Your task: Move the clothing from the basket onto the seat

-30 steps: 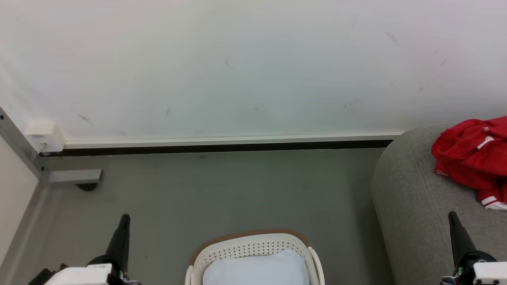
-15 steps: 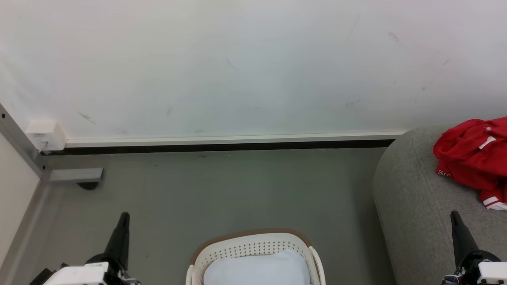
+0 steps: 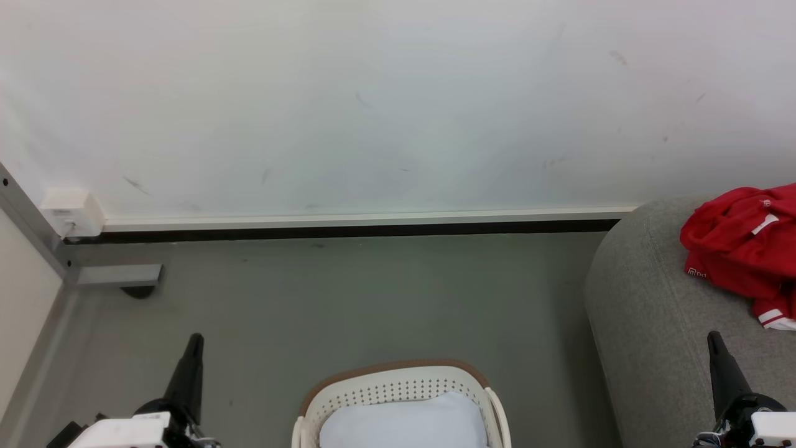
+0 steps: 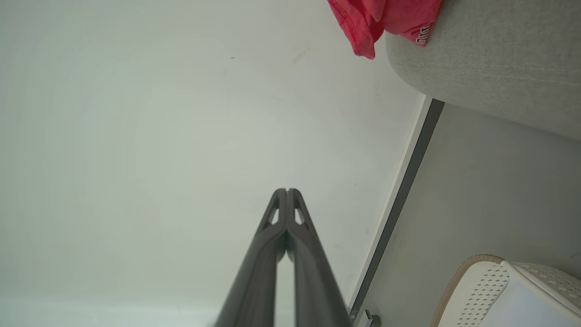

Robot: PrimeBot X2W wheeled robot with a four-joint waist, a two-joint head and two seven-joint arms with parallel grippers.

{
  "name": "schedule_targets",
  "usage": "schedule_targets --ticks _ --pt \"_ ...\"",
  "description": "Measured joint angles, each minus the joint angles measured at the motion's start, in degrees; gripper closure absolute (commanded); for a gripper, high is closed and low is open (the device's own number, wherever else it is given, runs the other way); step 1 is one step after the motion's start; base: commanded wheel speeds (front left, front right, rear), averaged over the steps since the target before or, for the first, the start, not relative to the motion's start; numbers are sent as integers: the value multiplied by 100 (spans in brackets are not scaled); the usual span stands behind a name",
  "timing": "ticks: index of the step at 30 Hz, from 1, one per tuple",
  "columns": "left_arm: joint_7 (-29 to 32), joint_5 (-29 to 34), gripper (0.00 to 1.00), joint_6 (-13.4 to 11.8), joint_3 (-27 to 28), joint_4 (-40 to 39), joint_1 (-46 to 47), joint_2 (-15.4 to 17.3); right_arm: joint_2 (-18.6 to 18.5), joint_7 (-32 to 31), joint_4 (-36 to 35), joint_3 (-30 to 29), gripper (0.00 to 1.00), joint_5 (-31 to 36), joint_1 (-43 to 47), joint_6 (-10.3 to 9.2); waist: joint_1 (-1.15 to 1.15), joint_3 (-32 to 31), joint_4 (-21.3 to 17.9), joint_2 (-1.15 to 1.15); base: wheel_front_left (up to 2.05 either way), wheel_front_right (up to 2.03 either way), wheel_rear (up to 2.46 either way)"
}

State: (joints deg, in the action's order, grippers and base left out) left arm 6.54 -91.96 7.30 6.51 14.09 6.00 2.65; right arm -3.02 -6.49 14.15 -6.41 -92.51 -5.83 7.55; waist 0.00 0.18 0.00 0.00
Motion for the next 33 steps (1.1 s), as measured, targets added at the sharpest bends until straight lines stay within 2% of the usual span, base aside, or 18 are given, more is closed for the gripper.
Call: schedule_targets --ticks 33 --pt "0 0 100 1 0 0 1 0 7 -1 0 -8 100 0 -1 0 0 0 0 0 0 0 0"
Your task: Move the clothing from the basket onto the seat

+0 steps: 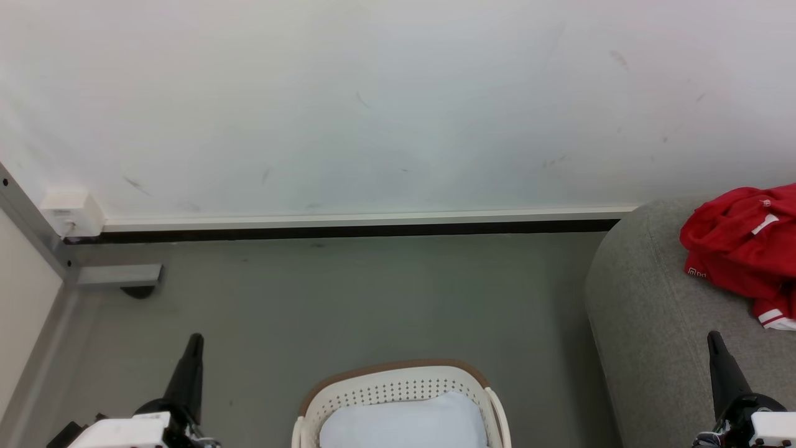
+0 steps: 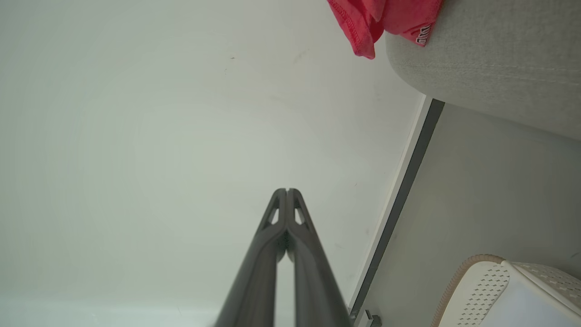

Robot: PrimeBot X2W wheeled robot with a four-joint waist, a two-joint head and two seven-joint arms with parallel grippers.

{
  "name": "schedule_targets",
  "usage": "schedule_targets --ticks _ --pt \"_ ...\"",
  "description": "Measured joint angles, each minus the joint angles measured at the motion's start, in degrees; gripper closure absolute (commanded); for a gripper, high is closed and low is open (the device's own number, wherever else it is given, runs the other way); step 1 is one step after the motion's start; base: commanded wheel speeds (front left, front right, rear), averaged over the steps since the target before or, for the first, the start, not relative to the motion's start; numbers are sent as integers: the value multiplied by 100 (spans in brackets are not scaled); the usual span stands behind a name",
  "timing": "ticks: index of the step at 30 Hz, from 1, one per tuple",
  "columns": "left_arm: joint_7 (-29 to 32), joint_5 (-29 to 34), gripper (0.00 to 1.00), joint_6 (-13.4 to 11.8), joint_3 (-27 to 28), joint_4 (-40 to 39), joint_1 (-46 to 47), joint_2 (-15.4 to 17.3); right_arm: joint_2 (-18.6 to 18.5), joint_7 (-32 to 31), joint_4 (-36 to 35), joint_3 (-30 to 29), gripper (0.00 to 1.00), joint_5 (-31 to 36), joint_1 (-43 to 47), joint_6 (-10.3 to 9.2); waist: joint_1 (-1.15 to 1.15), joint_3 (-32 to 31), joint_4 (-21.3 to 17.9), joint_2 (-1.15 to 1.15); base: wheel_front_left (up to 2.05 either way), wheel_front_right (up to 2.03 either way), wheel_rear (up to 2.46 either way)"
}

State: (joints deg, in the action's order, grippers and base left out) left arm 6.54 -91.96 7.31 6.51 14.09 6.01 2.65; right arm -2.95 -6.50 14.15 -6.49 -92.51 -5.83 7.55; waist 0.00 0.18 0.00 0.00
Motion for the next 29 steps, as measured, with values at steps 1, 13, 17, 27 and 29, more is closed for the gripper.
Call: schedule_targets --ticks 1,13,17,27,29 --pt "0 0 100 0 0 0 0 1 0 0 0 0 100 0 0 0 0 0 0 0 0 0 0" --pt "0 -1 100 0 0 0 1 1 2 0 0 -1 100 0 -1 0 0 0 0 0 0 0 0" --pt "0 -1 100 0 0 0 1 1 3 0 0 -2 100 0 -1 0 0 0 0 0 0 0 0" --pt "0 -1 100 0 0 0 1 1 3 0 0 -3 100 0 -1 0 0 0 0 0 0 0 0" --pt "0 -1 100 0 0 0 1 1 3 0 0 -3 100 0 -1 0 0 0 0 0 0 0 0"
